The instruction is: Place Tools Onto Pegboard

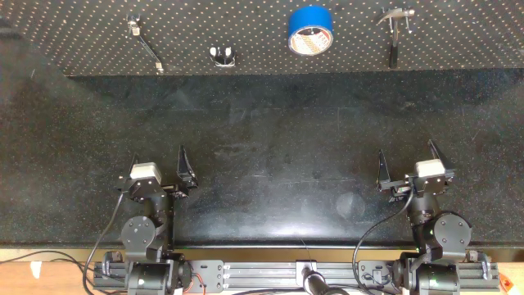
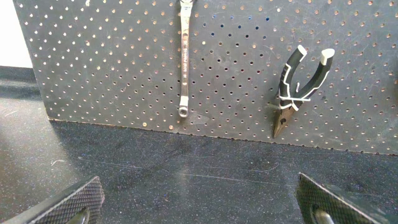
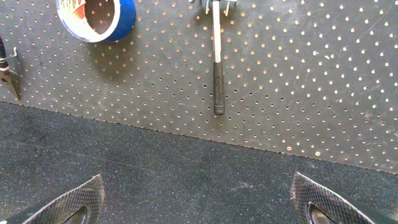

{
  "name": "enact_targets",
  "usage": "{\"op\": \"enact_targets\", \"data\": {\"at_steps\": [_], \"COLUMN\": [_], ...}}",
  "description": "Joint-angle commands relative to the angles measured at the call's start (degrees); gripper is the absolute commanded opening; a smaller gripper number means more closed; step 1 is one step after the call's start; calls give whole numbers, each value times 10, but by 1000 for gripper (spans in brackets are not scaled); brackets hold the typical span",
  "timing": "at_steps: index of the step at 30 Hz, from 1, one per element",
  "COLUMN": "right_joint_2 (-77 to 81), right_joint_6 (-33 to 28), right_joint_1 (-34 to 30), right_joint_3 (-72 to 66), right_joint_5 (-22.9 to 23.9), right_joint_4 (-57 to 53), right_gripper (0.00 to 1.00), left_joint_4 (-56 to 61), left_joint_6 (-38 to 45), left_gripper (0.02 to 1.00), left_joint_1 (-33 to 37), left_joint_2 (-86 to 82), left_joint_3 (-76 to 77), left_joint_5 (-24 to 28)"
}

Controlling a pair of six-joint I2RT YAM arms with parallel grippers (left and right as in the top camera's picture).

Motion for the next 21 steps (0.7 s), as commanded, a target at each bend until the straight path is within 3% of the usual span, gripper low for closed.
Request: {"op": "enact_targets", "data": {"at_steps": [1, 12, 21], "right_joint_2": [-7, -7, -7], "right_joint_6": [0, 0, 0], "right_joint_1": [1, 95, 90], "right_joint_3": [-1, -1, -1], "right_joint_5": [1, 1, 1], "right_joint_4": [-4, -4, -4], "right_gripper": [976, 974, 976], "left_joint_4": [-4, -4, -4], "left_joint_6": [7, 7, 7], "left_gripper": [996, 996, 996], "left_joint_1": [2, 2, 2], "left_joint_2": [-4, -4, -4], "left_joint_3": [-1, -1, -1], "left_joint_5": [4, 4, 4]}}
